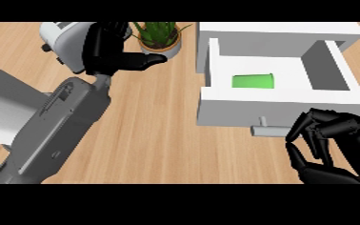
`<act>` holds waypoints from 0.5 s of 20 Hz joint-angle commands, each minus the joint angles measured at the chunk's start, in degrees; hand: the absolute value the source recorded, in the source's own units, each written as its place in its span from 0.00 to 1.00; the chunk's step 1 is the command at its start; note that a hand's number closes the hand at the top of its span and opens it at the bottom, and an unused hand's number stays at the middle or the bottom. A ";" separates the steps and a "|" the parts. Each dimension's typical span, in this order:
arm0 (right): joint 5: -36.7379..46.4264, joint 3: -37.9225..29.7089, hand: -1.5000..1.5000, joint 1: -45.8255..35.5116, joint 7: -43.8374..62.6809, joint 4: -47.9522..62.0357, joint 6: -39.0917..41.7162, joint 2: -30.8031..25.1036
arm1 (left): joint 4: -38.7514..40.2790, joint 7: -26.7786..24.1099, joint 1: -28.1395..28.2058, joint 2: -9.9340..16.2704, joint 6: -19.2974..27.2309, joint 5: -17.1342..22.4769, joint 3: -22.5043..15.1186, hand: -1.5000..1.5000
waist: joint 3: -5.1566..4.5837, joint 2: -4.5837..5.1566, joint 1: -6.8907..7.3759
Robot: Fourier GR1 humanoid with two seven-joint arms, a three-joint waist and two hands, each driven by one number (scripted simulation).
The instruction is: Pick up the cup, place it into the drawer and close the drawer
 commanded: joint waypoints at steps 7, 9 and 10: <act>22.90 8.33 1.00 -4.79 -7.91 7.26 -0.12 -5.61 | -14.21 0.11 16.93 8.72 -5.82 1.57 3.63 0.00 | -0.01 0.30 0.55; 30.90 11.83 1.00 -5.54 -11.90 12.55 -4.41 -4.36 | -14.16 -2.44 20.80 8.87 -8.52 1.65 4.12 0.00 | 0.01 0.58 0.87; 30.97 10.44 1.00 -4.73 -15.26 15.39 -3.72 -6.55 | -14.85 -1.13 21.36 10.63 -10.07 2.96 5.86 0.00 | 0.05 0.57 0.27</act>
